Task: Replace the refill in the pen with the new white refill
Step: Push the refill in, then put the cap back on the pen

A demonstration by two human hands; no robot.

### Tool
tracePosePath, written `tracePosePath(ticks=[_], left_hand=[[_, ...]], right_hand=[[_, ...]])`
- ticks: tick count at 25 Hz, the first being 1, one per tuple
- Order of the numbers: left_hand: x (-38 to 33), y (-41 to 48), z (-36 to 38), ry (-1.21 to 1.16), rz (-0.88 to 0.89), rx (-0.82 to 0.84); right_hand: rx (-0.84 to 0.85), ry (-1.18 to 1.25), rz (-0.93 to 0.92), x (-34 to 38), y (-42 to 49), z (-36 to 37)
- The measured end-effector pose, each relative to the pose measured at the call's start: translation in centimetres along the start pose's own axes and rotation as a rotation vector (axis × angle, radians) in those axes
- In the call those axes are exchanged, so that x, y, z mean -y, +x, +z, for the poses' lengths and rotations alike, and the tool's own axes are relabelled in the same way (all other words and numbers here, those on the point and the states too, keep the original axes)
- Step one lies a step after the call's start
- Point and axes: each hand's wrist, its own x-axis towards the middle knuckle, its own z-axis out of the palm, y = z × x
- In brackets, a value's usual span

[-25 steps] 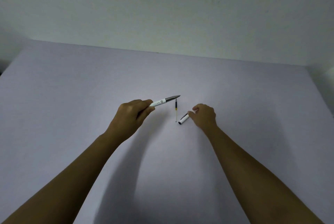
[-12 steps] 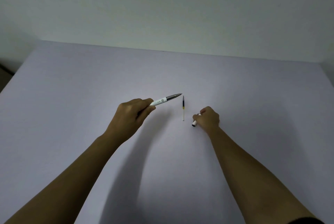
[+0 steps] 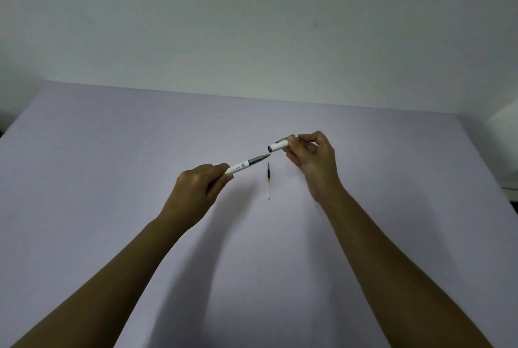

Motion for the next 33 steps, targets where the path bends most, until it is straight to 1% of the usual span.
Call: tracePosePath(ticks=[7, 14, 22, 25, 27, 28, 30, 31, 33], left_hand=[[-0.4, -0.3, -0.8, 0.002, 0.000, -0.040], [-1.0, -0.1, -0.9, -0.005, 0.020, -0.043], [-1.2, -0.9, -0.8, 0.012, 0.012, -0.045], [-0.9, -1.0, -0.6, 0.052, 0.019, -0.024], [-0.9, -0.7, -0.1, 0.138, 0.010, 0.025], [-0.9, -0.5, 0.4, 0.176, 0.003, 0.053], [-0.6, -0.4, 1.9, 0.176, -0.051, 0.093], [-0.4, -0.6, 2.9, 0.152, -0.117, 0.107], [0.4, -1.1, 5.5, 0.104, -0.297, 0.132]], right_hand=[[0.013, -0.019, 0.000, 1.3, -0.9, 0.5], [0.117, -0.101, 0.001, 1.0, -2.6, 1.8], [0.155, -0.134, -0.014, 0.9, -3.6, 2.7], [0.166, -0.137, -0.012, 0.4, -3.3, 2.6], [0.164, -0.154, -0.008, -0.1, -2.7, 2.4], [0.157, -0.177, -0.006, -0.6, -2.3, 2.2], [0.143, -0.284, 0.002, -2.2, -1.5, 1.7], [0.126, -0.388, 0.006, -3.3, -1.2, 1.2], [0.079, -0.683, 0.031, -6.1, -0.5, -0.7]])
